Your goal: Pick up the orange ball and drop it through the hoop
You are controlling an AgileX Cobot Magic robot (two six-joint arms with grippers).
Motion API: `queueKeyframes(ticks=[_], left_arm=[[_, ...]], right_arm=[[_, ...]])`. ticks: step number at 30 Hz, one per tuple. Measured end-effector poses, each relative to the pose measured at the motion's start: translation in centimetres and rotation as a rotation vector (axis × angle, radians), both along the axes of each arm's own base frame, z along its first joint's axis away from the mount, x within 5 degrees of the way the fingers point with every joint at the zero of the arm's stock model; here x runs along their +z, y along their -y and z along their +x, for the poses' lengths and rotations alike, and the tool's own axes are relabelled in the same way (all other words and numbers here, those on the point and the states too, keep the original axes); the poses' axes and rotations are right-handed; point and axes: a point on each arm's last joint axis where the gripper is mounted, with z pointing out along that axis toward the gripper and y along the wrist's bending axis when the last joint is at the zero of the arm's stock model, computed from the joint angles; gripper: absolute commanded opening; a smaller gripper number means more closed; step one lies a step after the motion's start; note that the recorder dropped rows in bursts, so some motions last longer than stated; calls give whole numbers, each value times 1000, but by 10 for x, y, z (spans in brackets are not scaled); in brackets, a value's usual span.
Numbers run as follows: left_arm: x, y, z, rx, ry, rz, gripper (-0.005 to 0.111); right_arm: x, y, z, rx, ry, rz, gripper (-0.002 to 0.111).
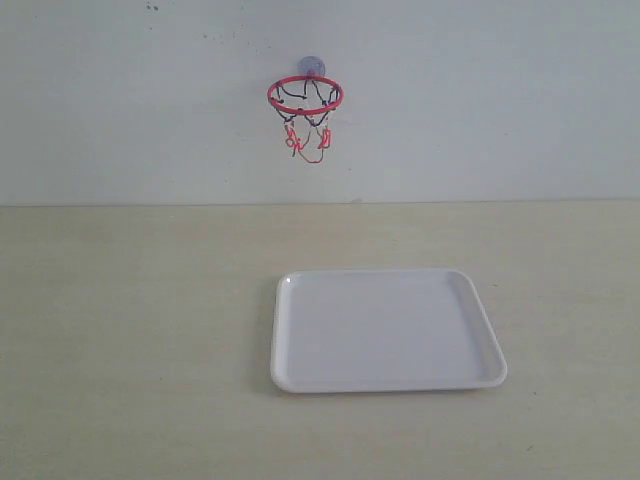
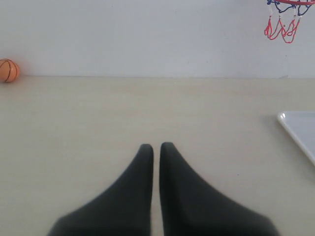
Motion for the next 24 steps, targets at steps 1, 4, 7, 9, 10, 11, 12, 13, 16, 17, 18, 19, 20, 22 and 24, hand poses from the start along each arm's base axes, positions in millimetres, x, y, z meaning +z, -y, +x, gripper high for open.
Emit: queueKeyframes(ticks=[1,4,7,9,10,11,12,13,16,17,18,19,20,22,24], left_arm=[[0,0,0,0,0,0,4],[0,0,0,0,0,0,4],[0,0,0,0,0,0,4],[0,0,0,0,0,0,4],[0,0,0,0,0,0,4],[0,0,0,0,0,0,4],[0,0,0,0,0,0,4],[0,0,0,0,0,0,4],[0,0,0,0,0,0,4],[0,0,0,0,0,0,4],[0,0,0,0,0,0,4],[0,0,0,0,0,0,4],[0,0,0,0,0,0,4],[0,0,0,0,0,0,4],[0,0,0,0,0,0,4]], right_arm=[[-5,1,-4,-1,6,0,0],[-20,4,-12,4,12,5,0],[-31,5,-15,8,1,11,0],[-39,4,-13,19,-37,28,0],[-43,4,-12,21,-55,31,0],[-50,3,-11,25,-81,21,0],[-54,2,-10,29,-101,11,0],[-58,1,-9,40,-139,22,0],[-71,0,-8,36,-228,-34,0],[-75,1,-7,32,-285,-7,0],[-79,2,-6,11,-305,-31,0],[-81,3,-5,-2,-329,-28,0],[-84,5,-4,-21,-361,-21,0],[-87,6,-3,-38,-392,-2,0],[-92,7,-2,-51,-408,-4,0]])
